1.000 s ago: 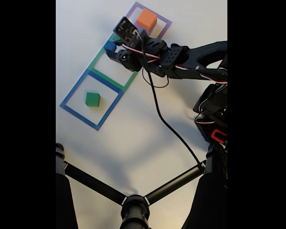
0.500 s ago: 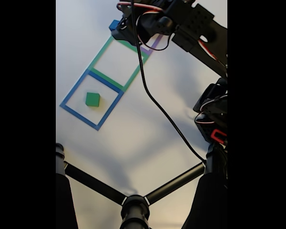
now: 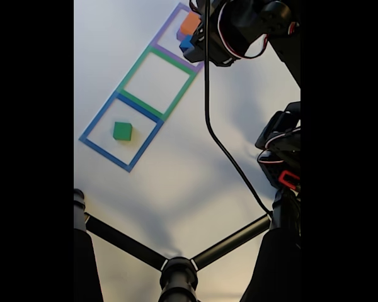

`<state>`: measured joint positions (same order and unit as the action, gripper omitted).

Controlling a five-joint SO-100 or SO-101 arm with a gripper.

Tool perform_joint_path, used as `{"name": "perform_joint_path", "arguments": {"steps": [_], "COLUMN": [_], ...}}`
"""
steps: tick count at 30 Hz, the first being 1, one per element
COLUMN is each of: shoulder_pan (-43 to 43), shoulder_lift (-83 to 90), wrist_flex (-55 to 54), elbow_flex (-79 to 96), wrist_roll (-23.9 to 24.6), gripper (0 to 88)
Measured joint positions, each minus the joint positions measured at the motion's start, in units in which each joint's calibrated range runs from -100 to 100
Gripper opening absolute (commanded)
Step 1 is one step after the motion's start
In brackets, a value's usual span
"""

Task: Tower of hanoi

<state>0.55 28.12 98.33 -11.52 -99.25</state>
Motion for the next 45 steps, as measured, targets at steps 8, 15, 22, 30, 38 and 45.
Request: {"name": "perform_joint_path", "arguments": {"steps": [8, 15, 22, 30, 38, 45], "shoulder_pan": [-4.69, -4.59, -5.39, -8.49, -11.08, -15.38], "shoulder_lift": [2.35, 6.89, 9.67, 10.09, 5.80, 1.77], "wrist_flex": [0.40, -11.16, -30.94, -49.76, -70.26, -81.90], "elbow_flex": [2.15, 16.51, 32.50, 48.50, 62.25, 66.72], "wrist_roll": [0.00, 0.00, -0.19, -0.75, -0.19, -0.75], "gripper": [1.1, 1.1, 1.2, 1.2, 1.2, 1.4]}}
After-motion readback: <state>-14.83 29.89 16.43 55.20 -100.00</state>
